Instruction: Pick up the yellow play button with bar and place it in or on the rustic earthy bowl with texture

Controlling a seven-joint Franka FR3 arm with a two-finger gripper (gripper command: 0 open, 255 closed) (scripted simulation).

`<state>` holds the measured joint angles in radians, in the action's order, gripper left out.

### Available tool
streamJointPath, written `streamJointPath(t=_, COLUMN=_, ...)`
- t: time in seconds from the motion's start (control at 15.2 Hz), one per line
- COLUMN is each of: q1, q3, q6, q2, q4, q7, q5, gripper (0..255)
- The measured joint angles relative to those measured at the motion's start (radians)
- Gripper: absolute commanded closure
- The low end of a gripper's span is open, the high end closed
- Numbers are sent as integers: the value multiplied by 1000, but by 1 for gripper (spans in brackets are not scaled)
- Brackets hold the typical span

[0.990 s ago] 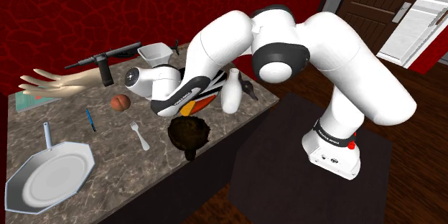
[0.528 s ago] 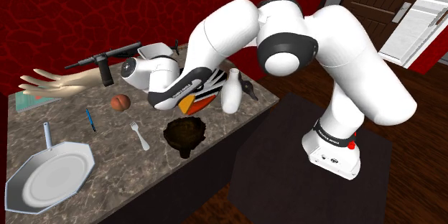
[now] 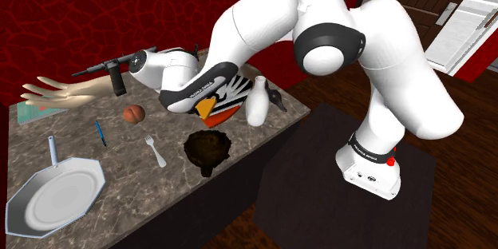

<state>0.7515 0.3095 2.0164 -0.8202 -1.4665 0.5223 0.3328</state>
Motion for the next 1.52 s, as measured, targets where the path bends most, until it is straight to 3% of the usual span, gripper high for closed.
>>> streamJointPath(t=0.73, q1=18, q3=9, q6=-76, q2=94, q4=-14, q7=-25, q5=7, gripper=255)
streamJointPath(t=1.52, q1=214, q3=-43, q6=-116, q2=267, q4=-246, q7=192, q5=14, gripper=255)
